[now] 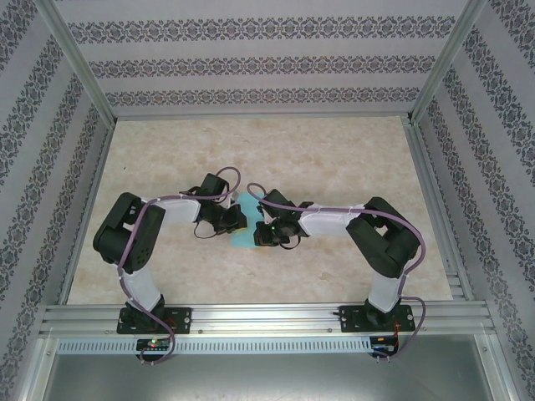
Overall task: Fold a paper plane with a square sheet of paper (pick it up from the middle)
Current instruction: Fold the triangle a second time at the center of the table.
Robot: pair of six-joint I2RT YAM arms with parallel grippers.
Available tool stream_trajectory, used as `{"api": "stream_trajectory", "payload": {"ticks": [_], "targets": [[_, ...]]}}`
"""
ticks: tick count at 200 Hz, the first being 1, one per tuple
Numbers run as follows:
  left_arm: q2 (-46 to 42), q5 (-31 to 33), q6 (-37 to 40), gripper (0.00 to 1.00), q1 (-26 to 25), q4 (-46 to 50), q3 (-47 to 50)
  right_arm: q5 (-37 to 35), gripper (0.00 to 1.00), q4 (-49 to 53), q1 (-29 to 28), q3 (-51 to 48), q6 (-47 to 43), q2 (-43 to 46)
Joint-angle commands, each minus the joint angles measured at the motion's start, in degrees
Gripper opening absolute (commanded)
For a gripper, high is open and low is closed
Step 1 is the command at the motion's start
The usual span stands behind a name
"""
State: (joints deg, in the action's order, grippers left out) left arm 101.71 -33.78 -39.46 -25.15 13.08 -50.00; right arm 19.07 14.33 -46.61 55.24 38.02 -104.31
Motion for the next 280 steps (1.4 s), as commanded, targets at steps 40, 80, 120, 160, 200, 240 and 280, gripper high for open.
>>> {"api": "stream_trajectory", "payload": {"ticks": [40,80,120,160,200,240,280], "targets": [[-5.3,-1.3,-2.3,0.08,-4.3,-3.2,3.7,-3.1,0.06,5.0,-0.1,-1.0,1.0,-1.7],[-2.9,-2.0,-3.9,0.02,-5.6,-4.9,4.3,-3.3,0.04,5.3,-0.1,-1.1,1.0,-1.7],[-1.6,-2.9,-5.1,0.00,-6.3,-6.3,4.4,-3.3,0.04,5.1,-0.1,-1.3,1.1,-1.8],[-0.1,-3.0,-5.6,0.00,-6.5,-7.1,4.1,-3.3,0.04,5.2,-0.1,-1.4,1.1,-1.9],[1.0,1.2,-6.5,0.00,-6.4,-6.6,4.3,-4.0,0.04,6.9,-0.3,-1.5,0.4,-2.6],[1.7,4.9,-7.3,0.00,-5.7,-6.8,5.0,-5.8,0.04,9.8,-0.7,-2.4,-0.5,-3.3],[1.5,6.0,-7.6,0.00,-3.6,-6.9,5.3,-8.4,0.04,12.6,-1.2,-3.2,-1.2,-3.8]]}}
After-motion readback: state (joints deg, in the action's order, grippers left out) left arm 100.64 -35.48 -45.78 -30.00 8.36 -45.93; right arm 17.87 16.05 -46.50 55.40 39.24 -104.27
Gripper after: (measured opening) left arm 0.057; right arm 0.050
